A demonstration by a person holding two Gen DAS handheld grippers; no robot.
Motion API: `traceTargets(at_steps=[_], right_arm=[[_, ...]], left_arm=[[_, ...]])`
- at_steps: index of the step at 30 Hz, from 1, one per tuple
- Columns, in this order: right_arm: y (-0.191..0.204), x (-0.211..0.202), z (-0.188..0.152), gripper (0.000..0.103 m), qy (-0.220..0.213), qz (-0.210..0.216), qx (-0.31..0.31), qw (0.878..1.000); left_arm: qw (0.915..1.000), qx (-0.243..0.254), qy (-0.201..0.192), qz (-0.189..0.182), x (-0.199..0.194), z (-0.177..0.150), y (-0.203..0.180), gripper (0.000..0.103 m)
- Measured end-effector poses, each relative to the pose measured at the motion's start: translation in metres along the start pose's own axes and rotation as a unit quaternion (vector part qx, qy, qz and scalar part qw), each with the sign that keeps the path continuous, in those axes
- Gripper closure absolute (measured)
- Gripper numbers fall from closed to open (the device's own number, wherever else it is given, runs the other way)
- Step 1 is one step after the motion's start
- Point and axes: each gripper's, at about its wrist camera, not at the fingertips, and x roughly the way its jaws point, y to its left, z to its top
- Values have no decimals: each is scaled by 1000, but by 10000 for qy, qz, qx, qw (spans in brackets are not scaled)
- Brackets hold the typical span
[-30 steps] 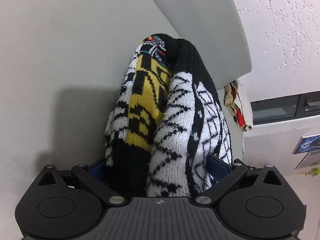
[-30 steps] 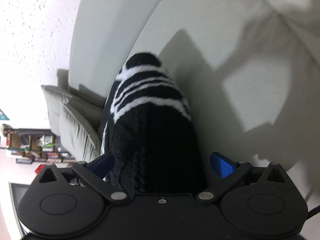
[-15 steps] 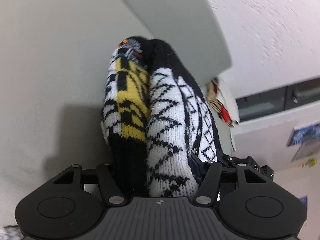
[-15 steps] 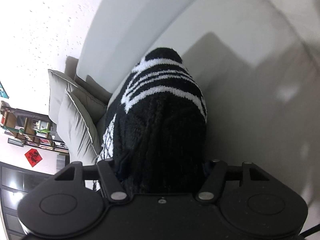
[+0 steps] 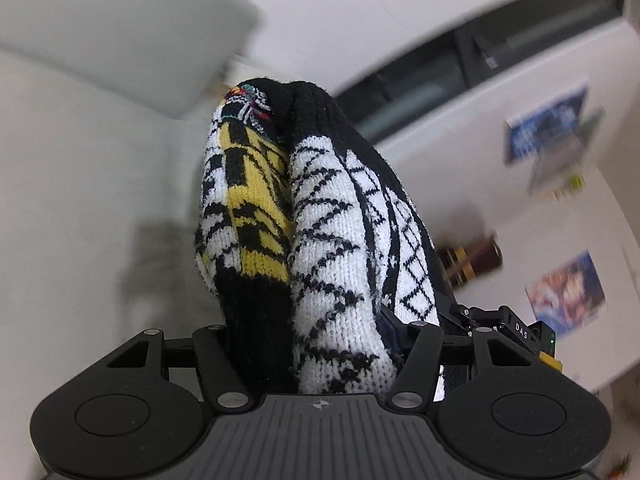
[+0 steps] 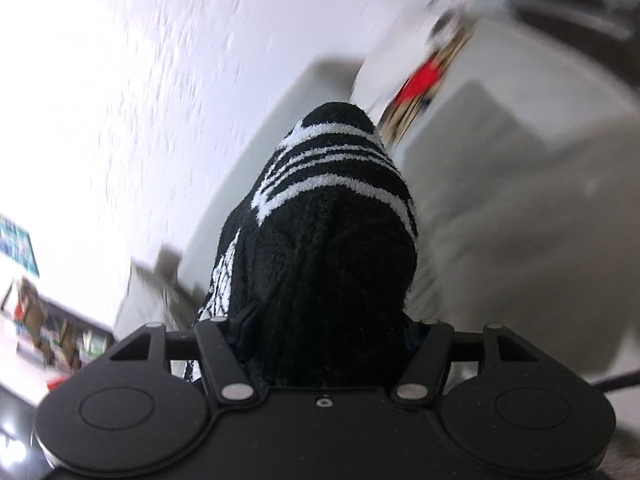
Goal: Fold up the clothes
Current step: 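Grasp the folded sweater with both grippers and lift it, then carry the folded sweater to the sofa end and set it down, opening both grippers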
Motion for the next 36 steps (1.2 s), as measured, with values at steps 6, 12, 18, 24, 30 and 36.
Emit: traceTargets(at_steps=[6,12,18,24,30,36], right_arm=[[-50,-57,37,42,-689,-164,210,9973],[-134,-27,71,31,-765,-686,549,9932],[-157,-20,67,17,-833,-486,985,9905],[-141,-78,50,0,-1013,-419,1511,9824],[-109,-124,18,0,-1038,-550,1612,9799],[-37,-160,-1,0,-1057,-672,804,9889]], left_arm=[[9984,282,420,-248,101,13,-37,46],[9935,339,912,587,177,-1,7,37],[9941,47,924,573,161,2,11,30],[9898,384,922,1012,119,4,-16,20],[9758,1038,725,1784,76,-8,-52,21],[9692,1536,438,1876,23,-23,-97,21]])
